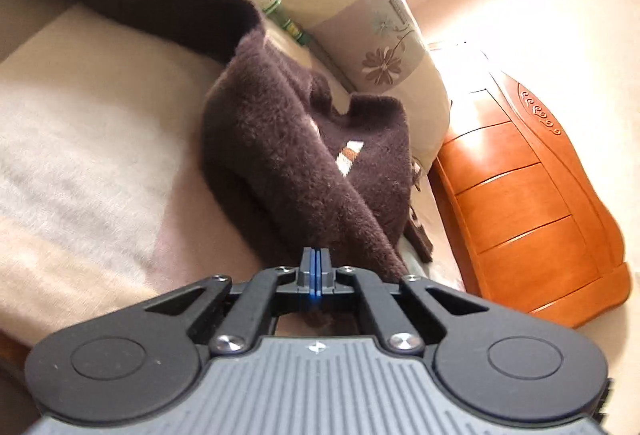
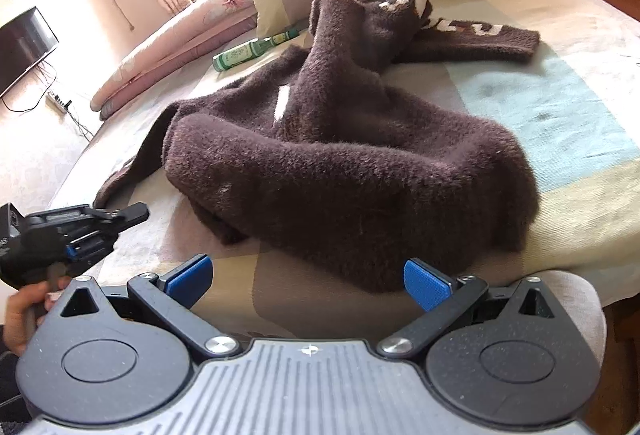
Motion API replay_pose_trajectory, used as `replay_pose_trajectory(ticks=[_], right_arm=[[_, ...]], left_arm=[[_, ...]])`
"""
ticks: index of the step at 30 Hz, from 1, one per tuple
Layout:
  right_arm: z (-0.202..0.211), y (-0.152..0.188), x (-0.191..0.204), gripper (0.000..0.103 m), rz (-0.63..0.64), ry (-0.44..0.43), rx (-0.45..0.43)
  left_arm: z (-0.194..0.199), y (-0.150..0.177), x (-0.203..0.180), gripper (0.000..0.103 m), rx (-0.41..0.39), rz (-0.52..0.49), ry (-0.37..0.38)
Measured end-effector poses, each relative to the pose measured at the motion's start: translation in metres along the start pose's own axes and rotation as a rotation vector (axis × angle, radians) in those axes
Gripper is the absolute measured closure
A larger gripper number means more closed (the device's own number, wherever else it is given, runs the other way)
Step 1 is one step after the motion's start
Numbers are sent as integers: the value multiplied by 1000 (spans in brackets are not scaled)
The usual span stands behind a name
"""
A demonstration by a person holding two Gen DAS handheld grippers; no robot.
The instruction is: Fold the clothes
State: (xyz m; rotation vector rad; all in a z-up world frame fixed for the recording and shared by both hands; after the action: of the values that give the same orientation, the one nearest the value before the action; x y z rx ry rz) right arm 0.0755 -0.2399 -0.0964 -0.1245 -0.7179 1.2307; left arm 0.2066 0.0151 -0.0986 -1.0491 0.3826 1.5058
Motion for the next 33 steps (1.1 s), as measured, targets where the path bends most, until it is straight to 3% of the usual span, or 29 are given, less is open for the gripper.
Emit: replay_pose_trajectory(ticks=[1, 3, 5, 8, 12, 18, 22, 24, 30, 33], right_arm=[[-3, 0, 2, 0, 4, -1, 5], [-6, 0, 7, 0, 13, -6, 13], [-7, 2, 11, 0, 21, -13, 17], [-6, 3, 8, 0, 19, -3, 19], [-3, -2, -2, 0, -7, 2, 9], [-18, -5, -3, 0, -12, -13, 40], [-30, -4, 2, 0, 2, -23, 71], [-33, -3, 5, 0, 7, -26, 81], [-41, -1, 13, 0, 54, -7, 122], [-43, -1, 20, 0, 93, 8, 133]], left_arm=[[-2, 1, 2, 100, 13, 18, 14], [-16, 6, 5, 81, 48, 47, 26], [-38, 11, 6, 73, 90, 75, 39], [-78, 9, 5, 73, 121, 107, 32], [-102, 7, 17, 74, 130, 132, -30], [-110, -5, 27, 74, 77, 219, 45], [-126, -9, 22, 80, 77, 188, 36], [-119, -7, 22, 94, 85, 146, -13], [-86, -3, 12, 97, 105, -63, -178], [-62, 0, 7, 99, 101, -128, -198]])
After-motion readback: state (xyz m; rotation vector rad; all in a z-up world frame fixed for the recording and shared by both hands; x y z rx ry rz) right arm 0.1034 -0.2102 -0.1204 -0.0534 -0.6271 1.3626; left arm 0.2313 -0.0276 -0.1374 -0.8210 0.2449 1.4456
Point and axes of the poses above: each gripper's, at about its wrist camera, not at the fingertips, and z roughly against the way its jaws point, x to its left, y to its underside, the point moved 10 cm from there along -z, roughly the way its jaws point, and after that the axes turned 11 degrees about x, right-handed, at the moved point
